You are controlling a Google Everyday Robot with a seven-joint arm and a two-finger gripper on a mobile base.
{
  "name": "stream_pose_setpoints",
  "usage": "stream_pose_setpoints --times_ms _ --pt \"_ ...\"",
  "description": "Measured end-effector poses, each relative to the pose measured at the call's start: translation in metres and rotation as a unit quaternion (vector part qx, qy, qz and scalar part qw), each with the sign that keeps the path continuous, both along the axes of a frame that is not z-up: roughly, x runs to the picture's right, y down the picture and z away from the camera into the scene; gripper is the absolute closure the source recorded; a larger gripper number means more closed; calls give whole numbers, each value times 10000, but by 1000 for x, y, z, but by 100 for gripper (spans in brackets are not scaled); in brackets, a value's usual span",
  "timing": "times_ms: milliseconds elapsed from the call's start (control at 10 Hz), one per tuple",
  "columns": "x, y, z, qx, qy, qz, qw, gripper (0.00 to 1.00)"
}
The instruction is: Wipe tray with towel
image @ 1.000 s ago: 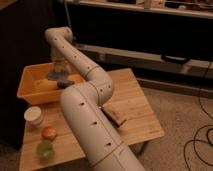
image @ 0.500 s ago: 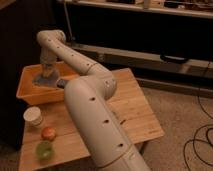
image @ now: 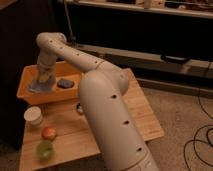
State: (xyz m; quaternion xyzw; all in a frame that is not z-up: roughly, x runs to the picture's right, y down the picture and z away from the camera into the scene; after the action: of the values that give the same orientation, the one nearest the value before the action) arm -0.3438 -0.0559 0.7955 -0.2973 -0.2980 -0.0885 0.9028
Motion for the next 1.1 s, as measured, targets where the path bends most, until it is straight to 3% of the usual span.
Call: stream_pose_setpoints --times_ms 400,600,800,1100 --pt "76 -19 9 137 622 319 9975 100" --pt "114 -40 13 285 988 566 9931 100" --pt "129 -53 16 382 1240 705 9890 100" --pt "133 -70 34 440 1474 765 9851 100"
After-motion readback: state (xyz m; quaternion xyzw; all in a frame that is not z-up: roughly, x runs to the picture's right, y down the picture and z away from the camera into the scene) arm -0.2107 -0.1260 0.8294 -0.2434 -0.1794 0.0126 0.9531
